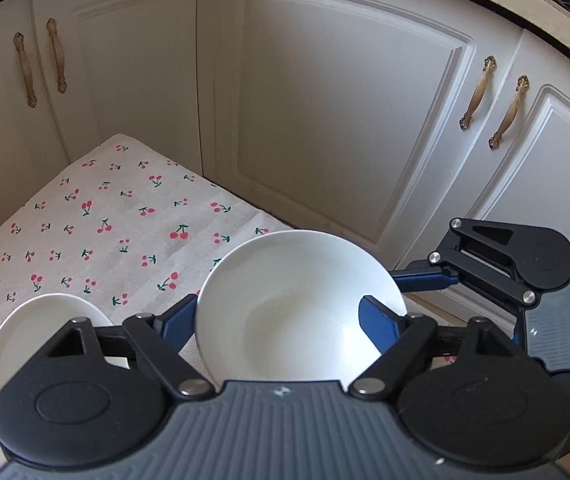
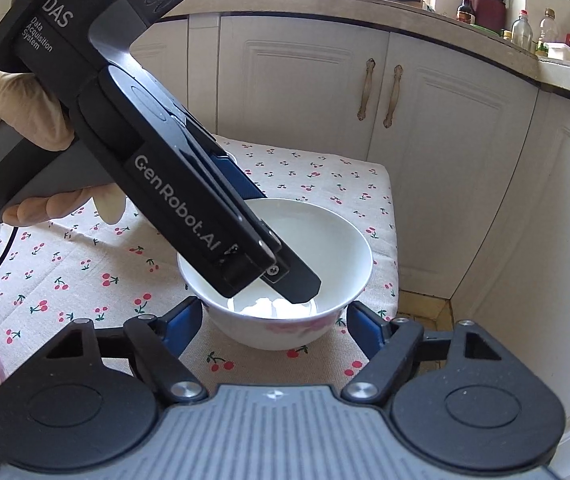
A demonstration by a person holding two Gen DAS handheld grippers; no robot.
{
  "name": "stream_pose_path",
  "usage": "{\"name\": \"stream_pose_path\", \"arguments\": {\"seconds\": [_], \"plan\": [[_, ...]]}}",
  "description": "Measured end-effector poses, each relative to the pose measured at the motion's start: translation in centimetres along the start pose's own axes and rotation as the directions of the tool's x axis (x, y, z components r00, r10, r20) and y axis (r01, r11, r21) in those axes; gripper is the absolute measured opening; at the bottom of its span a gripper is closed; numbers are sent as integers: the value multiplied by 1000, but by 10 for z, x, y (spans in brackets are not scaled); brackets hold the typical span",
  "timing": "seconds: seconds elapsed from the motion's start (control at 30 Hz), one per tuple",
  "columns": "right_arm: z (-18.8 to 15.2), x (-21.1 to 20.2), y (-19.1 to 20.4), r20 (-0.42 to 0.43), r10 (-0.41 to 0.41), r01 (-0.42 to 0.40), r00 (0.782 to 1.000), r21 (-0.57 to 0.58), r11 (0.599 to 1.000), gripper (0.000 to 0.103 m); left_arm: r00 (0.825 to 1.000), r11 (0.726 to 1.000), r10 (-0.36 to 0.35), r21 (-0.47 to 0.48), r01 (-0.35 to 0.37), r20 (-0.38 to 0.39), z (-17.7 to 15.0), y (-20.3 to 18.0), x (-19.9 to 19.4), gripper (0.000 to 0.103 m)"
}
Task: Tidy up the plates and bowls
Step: 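Carry the second bowl with the left tool over the first bowl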
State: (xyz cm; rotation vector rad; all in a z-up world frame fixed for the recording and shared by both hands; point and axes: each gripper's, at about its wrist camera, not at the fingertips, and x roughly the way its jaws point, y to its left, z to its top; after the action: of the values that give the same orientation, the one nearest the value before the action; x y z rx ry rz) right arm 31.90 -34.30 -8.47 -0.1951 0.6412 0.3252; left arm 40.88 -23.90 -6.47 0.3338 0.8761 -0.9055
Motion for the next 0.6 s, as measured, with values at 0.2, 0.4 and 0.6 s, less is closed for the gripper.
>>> {"name": "stream_pose_path", "arguments": {"seconds": [0.2,0.4,0.6], "plan": [[1,1,-1,-2,3,-3,1000,1,1000,83,1000,1000,-4,0,4,-2,0,1,2,84],[1,1,-1,-5,1,-1,1000,-4,1000,83,1000,1000,-7,0,7,-2,0,0,3,84],[1,-3,3,-27,-7,6,1000,-22,1000,83,1000,1000,-20,3,20,-1,-2,-5,-3,84]]}}
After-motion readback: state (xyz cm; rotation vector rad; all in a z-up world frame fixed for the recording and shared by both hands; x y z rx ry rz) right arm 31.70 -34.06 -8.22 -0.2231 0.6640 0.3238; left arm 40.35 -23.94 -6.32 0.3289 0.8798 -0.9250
